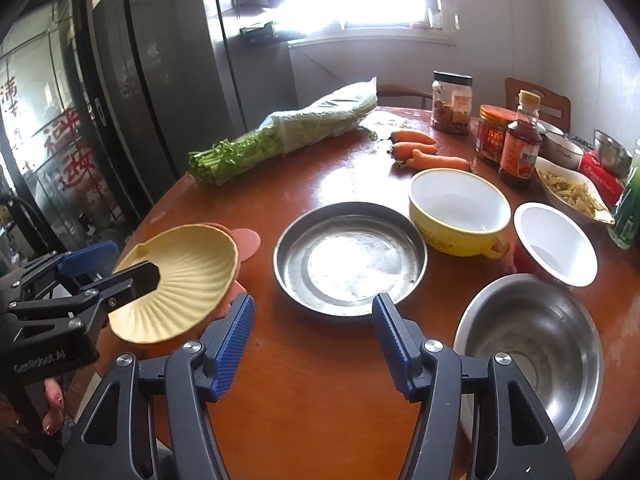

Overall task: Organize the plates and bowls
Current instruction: 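Open the left gripper and withdraw it from the stacked shell plate, then move the left gripper to the shallow steel plate rim and close it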

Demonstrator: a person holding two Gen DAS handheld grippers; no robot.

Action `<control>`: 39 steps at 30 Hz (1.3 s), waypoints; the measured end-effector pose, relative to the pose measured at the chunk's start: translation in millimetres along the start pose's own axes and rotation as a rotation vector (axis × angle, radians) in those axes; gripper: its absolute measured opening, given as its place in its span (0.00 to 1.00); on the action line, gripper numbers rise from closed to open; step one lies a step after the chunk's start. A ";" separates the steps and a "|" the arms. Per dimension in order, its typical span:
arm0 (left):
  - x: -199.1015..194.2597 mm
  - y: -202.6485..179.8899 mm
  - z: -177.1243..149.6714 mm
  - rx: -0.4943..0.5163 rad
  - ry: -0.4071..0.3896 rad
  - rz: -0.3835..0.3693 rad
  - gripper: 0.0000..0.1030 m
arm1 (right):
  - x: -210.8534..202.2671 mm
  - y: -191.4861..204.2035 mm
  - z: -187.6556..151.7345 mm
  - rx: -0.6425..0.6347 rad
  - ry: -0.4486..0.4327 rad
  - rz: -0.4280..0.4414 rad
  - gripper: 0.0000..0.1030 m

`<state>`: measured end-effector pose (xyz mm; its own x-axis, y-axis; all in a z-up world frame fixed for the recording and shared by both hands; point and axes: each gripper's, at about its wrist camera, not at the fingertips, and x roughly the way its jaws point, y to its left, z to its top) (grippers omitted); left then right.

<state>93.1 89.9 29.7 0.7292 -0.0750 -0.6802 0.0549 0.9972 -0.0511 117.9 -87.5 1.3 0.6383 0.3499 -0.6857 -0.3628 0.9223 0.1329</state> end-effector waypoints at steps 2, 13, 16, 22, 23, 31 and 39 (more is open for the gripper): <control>5.6 -5.0 2.7 0.008 0.009 -0.002 0.72 | 5.4 -2.6 -1.3 -0.003 0.009 0.008 0.61; 28.5 -4.3 8.4 0.011 0.056 0.005 0.72 | 43.0 8.5 2.2 -0.097 0.066 0.022 0.61; 33.3 -3.3 9.0 0.012 0.069 0.001 0.72 | 51.1 12.2 3.5 -0.127 0.078 0.020 0.61; 39.3 -0.7 9.4 0.010 0.090 0.001 0.72 | 67.9 24.0 9.4 -0.193 0.099 0.019 0.51; 39.7 0.4 9.1 0.008 0.092 0.000 0.72 | 72.4 25.8 9.5 -0.204 0.110 0.015 0.46; 35.0 4.7 4.1 0.002 0.097 -0.003 0.72 | 70.7 30.1 -1.2 -0.226 0.134 0.035 0.30; 17.6 -7.8 -12.5 0.026 0.095 -0.026 0.72 | 34.5 34.9 -32.3 -0.237 0.146 0.076 0.30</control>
<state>97.1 80.8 9.0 0.6597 -0.0994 -0.7449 0.0913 0.9945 -0.0519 105.3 -48.6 -40.9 0.5048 0.3731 -0.7784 -0.5651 0.8245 0.0287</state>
